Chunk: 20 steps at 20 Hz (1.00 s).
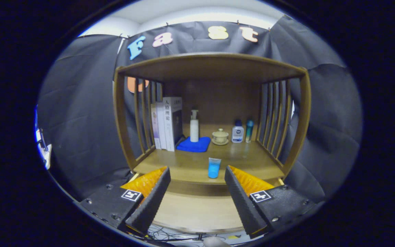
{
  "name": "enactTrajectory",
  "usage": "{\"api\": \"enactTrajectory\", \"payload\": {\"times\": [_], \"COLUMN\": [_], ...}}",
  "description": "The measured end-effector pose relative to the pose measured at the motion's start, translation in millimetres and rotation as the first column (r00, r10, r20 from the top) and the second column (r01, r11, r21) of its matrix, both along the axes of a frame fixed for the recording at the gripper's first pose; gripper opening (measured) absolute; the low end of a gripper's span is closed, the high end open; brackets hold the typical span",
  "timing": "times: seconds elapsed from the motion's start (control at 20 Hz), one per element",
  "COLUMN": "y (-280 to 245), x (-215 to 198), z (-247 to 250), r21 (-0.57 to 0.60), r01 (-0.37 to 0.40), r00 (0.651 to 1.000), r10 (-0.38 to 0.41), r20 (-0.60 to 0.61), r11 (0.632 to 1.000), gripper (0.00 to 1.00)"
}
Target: Pull open the drawer, take out the items inside it, and place them on the countertop above the cabinet.
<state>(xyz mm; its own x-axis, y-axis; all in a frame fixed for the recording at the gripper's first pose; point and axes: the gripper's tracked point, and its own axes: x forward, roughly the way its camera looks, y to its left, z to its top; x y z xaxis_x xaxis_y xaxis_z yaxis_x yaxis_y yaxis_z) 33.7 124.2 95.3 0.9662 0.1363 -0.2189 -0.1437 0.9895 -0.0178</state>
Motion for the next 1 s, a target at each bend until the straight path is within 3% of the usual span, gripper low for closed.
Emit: {"api": "enactTrajectory", "payload": {"times": [0.25, 0.4, 1.0], "y": [5, -3, -32], "x": [-47, -63, -65], "z": [-9, -26, -148], "r21": [0.000, -0.002, -0.020], "r01": [-0.024, 0.001, 0.090], "r00": [0.993, 0.991, 0.989], "r10": [0.024, -0.001, -0.087], "r20": [0.111, 0.132, 0.124], "r11": [1.000, 1.000, 0.996], "gripper": [1.00, 1.00, 1.00]}}
